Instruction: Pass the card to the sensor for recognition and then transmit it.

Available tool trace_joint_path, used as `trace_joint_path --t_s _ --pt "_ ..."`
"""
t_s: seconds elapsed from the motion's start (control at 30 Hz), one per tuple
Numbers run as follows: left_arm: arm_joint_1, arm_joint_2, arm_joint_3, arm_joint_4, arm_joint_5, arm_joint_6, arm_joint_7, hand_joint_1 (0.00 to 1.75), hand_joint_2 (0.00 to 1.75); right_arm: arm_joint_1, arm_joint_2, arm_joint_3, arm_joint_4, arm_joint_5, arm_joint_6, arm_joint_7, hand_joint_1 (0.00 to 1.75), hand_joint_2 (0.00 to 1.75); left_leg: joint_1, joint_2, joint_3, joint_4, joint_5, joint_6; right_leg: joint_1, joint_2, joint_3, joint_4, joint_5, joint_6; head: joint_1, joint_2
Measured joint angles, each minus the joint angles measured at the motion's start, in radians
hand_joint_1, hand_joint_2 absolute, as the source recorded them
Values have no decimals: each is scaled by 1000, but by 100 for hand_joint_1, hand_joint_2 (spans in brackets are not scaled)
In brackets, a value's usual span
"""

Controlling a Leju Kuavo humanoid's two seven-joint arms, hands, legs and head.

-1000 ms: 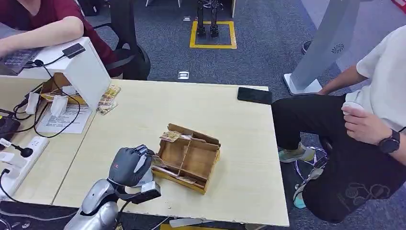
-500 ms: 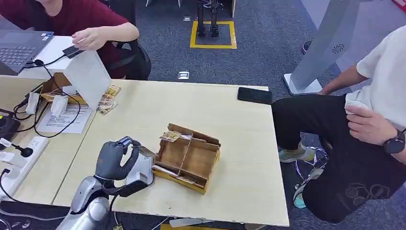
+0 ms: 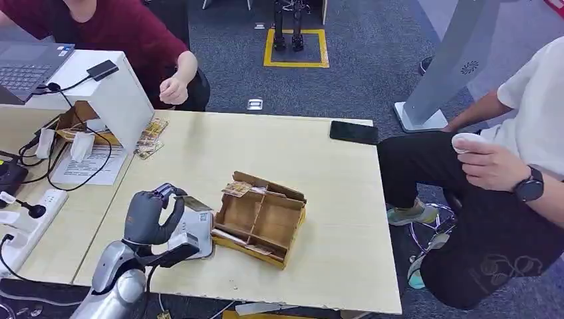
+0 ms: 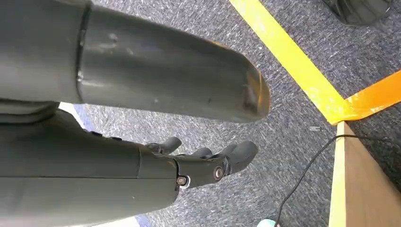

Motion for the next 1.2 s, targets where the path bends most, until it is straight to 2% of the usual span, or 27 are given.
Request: trace_joint_path --t_s 0.17,0.43,1.2 --pt "-42 -2 25 8 -74 26 66 175 175 -1 2 0 0 15 2 3 0 0 0 -1 0 0 1 0 0 0 0 0 0 0 0 0" --pt "-193 -6 61 111 -121 3 143 175 175 -4 6 0 0 36 16 8 0 0 0 -1 0 0 1 0 0 0 0 0 1 0 0 0" --pt "-289 -5 95 239 -154 21 165 175 175 -6 8 0 0 52 16 19 0 0 0 -1 0 0 2 -1 0 0 0 0 1 0 0 0"
